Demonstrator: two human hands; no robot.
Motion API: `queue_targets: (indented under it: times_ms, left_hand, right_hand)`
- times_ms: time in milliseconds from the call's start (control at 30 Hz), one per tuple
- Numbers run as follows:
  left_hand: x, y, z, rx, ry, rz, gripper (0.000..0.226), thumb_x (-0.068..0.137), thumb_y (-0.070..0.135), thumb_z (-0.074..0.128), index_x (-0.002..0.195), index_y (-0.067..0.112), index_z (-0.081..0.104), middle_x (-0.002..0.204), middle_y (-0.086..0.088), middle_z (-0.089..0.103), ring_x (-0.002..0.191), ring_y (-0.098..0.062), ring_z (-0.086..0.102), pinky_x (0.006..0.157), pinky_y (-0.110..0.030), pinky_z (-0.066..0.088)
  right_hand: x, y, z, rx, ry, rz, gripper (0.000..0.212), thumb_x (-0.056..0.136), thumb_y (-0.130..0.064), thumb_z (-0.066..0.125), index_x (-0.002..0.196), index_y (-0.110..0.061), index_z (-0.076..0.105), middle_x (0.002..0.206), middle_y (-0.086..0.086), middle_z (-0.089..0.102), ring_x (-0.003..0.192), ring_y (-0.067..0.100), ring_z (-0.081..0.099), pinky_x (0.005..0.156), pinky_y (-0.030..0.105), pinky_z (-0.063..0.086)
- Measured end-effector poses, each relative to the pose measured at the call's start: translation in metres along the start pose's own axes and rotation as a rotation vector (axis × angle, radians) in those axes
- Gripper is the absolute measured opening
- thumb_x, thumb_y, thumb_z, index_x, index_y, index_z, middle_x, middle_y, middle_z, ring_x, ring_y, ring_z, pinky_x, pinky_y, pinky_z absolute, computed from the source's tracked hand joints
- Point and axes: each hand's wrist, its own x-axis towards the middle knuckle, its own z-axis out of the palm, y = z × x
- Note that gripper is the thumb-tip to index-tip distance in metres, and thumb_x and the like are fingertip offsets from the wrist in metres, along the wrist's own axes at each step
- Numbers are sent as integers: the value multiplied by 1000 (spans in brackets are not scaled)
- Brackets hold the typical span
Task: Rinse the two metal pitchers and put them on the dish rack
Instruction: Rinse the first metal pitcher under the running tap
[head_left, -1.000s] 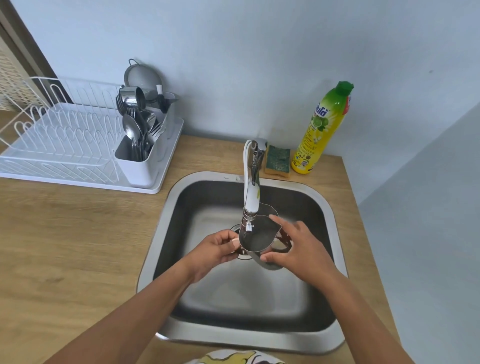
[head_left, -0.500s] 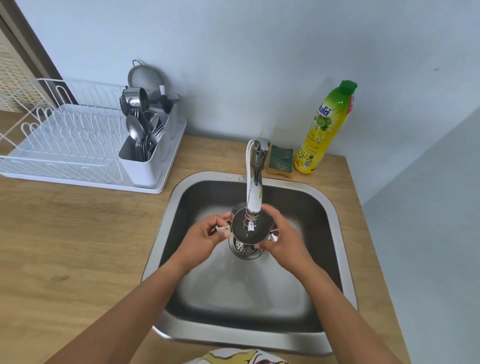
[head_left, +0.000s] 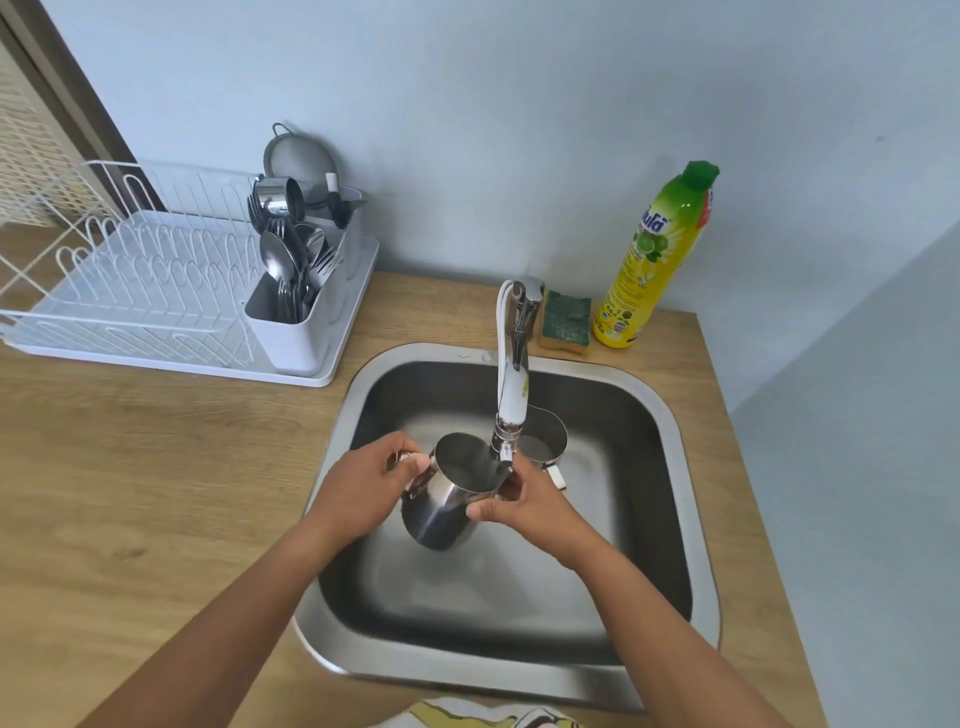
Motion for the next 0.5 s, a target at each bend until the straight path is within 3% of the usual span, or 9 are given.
queue_targets:
  times_ms: [100, 233, 367, 500]
  left_hand:
    - [-3, -7, 7, -324, -145, -138, 15, 96, 23, 58, 88, 13, 65, 76, 3, 75, 77, -18, 73, 71, -31, 55]
    - [-8, -7, 24, -471, -313, -167, 12, 99, 18, 56, 92, 10, 60, 84, -1, 73, 84, -16, 71, 75, -24, 55]
    - [-3, -9, 27, -461, -242, -96, 11, 96, 13, 60, 94, 2, 61, 79, 3, 69, 80, -12, 59, 82, -30, 47]
    - [2, -17, 20, -439, -241, -128, 12, 95, 19, 61, 92, 7, 63, 85, -1, 72, 83, -14, 64, 83, -31, 50]
  right_hand:
    - [-11, 2, -5, 21, -9, 32, 73, 65, -33, 89, 130, -25, 55, 119, -3, 71, 114, 15, 66, 105, 44, 49]
    - [-22, 6, -20, -22, 27, 18, 70, 71, -14, 86, 130, -30, 52, 119, -3, 68, 112, 11, 64, 101, 33, 49]
    - [-17, 4, -19, -10, 22, -7, 80, 67, -13, 84, 126, -48, 44, 134, -2, 56, 126, 20, 55, 109, 42, 44]
    - [-5, 2, -15, -45, -17, 13, 87, 61, -28, 86, 136, -36, 42, 134, -3, 58, 125, 20, 57, 109, 46, 45]
